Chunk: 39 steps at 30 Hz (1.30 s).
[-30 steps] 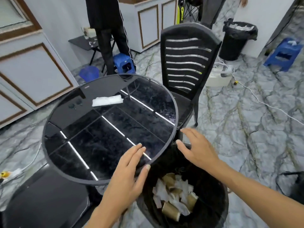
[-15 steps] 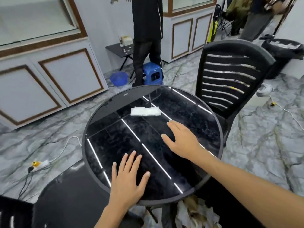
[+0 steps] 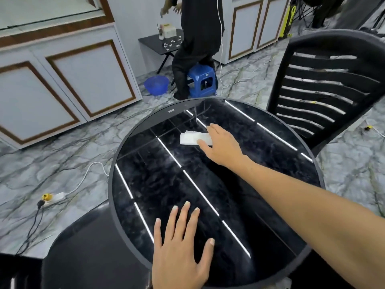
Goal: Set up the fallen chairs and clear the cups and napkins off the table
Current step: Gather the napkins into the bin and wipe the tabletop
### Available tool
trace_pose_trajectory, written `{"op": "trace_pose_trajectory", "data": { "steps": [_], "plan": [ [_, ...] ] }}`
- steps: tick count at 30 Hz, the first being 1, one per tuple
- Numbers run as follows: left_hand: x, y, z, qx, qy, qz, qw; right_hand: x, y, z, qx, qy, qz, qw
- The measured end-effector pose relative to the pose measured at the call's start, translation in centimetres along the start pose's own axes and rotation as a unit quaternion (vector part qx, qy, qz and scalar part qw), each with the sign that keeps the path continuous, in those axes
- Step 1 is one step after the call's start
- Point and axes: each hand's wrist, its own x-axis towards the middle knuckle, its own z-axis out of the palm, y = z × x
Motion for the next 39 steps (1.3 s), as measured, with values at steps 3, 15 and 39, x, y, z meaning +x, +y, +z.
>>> {"op": "trace_pose_trajectory", "data": {
  "steps": [3, 15, 39],
  "plan": [
    [0.0, 0.2, -0.3, 0.002, -0.003, -0.003, 1.0, 0.6, -0.3, 0.8, 0.007, -0.01, 0.007, 1.0],
    [-0.3, 0.3, -0.6, -0.005, -0.005, -0.007, 1.0, -0.1, -0.2, 2.8, -0.04, 0.019, -0.026, 0.999],
    [-0.4, 0.4, -1.1, 0.009, -0.003, -0.006, 1.0, -11.5, 3.3, -2.0, 0.054, 0.114, -0.039, 0.991]
  ]
}}
